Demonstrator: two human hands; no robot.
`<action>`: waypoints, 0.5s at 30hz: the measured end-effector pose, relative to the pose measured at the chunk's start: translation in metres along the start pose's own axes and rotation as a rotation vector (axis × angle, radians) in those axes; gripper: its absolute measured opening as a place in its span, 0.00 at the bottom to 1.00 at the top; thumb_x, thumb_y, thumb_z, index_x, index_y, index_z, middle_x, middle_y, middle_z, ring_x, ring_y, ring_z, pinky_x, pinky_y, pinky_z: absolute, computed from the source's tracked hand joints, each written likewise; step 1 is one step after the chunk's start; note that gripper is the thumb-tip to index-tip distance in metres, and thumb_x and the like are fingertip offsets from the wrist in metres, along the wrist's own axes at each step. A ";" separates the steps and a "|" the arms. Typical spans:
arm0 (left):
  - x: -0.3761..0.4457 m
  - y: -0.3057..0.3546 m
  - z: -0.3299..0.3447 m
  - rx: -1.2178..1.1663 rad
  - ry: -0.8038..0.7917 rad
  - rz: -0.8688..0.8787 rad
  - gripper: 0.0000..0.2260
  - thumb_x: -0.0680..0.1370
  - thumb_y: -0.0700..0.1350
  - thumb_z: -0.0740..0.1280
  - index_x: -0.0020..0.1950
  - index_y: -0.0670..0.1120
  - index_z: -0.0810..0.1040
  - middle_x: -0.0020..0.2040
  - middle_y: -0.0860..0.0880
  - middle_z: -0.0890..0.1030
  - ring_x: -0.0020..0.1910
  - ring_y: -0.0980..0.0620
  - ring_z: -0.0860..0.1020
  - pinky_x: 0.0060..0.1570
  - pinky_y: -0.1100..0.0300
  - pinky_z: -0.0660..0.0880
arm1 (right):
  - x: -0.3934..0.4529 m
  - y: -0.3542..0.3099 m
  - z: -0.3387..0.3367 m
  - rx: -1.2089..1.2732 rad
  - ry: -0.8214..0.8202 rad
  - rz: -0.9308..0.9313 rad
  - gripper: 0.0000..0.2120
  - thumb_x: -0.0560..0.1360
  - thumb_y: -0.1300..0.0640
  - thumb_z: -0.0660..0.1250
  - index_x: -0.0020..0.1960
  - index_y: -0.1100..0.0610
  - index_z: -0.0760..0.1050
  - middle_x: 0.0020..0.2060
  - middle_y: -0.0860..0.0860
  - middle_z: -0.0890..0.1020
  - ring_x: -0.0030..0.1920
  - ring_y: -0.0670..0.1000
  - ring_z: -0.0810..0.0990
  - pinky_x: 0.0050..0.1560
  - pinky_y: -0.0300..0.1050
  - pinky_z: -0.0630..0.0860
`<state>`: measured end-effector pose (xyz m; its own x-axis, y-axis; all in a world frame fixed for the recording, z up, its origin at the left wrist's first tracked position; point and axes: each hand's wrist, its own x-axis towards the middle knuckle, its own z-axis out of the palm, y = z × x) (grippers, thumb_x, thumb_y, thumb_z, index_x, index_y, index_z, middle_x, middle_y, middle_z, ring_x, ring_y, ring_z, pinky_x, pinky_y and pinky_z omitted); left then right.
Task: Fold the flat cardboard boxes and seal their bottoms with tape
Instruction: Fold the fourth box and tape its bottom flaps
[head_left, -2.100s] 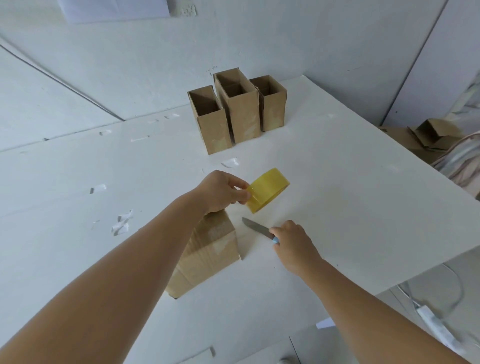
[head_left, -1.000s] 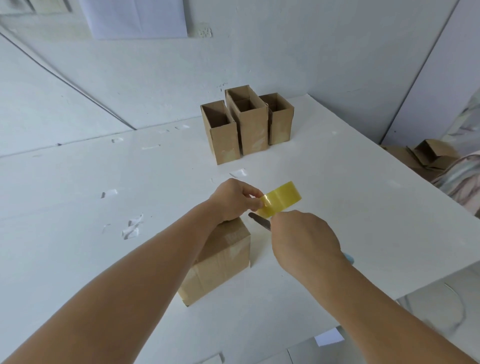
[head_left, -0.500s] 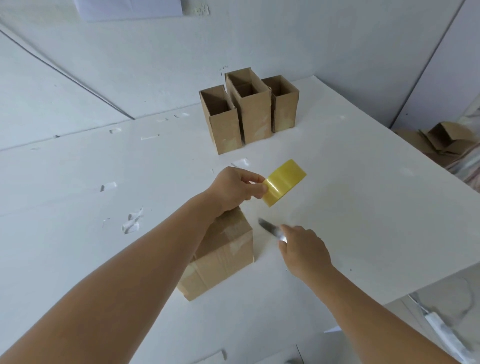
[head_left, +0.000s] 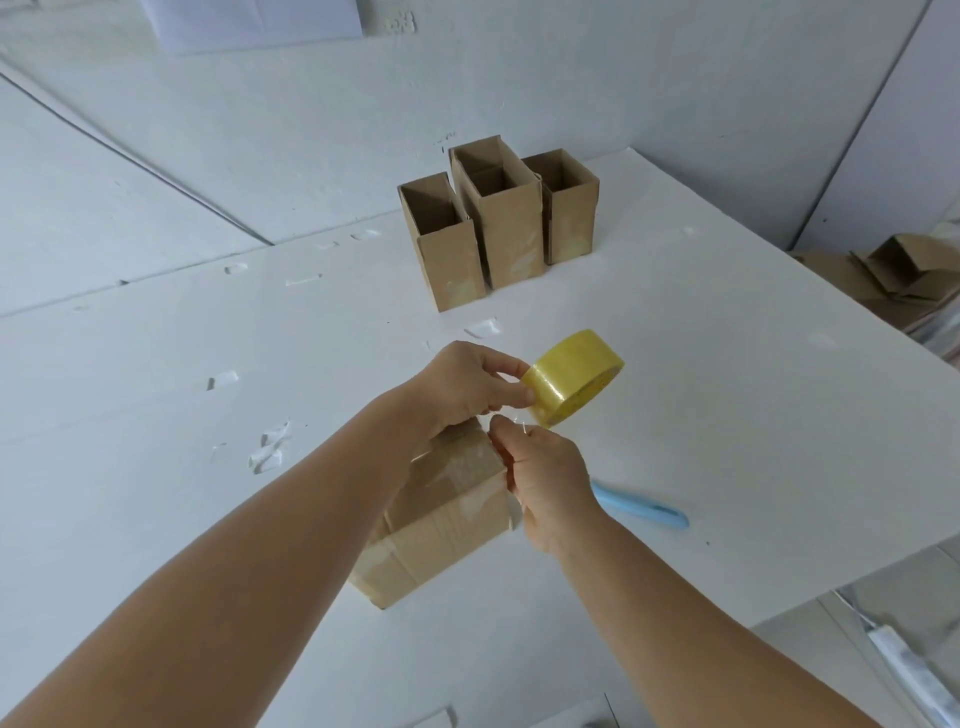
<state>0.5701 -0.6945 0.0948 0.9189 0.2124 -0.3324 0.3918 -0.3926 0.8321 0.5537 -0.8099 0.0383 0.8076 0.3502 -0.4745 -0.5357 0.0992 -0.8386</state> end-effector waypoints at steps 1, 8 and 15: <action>0.000 0.000 0.000 -0.005 -0.001 0.001 0.07 0.70 0.42 0.76 0.44 0.54 0.85 0.33 0.51 0.79 0.34 0.56 0.73 0.42 0.62 0.73 | 0.001 0.003 0.001 0.001 0.017 -0.008 0.10 0.73 0.55 0.68 0.36 0.58 0.74 0.28 0.51 0.75 0.31 0.50 0.72 0.32 0.41 0.71; 0.001 0.002 0.002 -0.247 0.141 0.032 0.05 0.73 0.40 0.74 0.46 0.50 0.84 0.33 0.51 0.79 0.31 0.56 0.70 0.37 0.65 0.73 | 0.003 0.016 0.007 -0.054 0.082 -0.042 0.08 0.72 0.53 0.68 0.39 0.58 0.77 0.34 0.55 0.80 0.38 0.55 0.78 0.45 0.55 0.79; -0.020 -0.006 -0.017 -0.513 0.374 0.149 0.05 0.74 0.41 0.72 0.47 0.49 0.84 0.36 0.48 0.77 0.31 0.54 0.68 0.41 0.60 0.72 | 0.001 0.013 0.008 -0.063 0.067 -0.027 0.08 0.68 0.56 0.68 0.33 0.57 0.73 0.30 0.55 0.75 0.34 0.55 0.73 0.36 0.50 0.72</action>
<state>0.5484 -0.6814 0.1037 0.8473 0.5222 -0.0968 0.1041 0.0154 0.9944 0.5452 -0.8010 0.0288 0.8375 0.2846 -0.4666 -0.4986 0.0483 -0.8655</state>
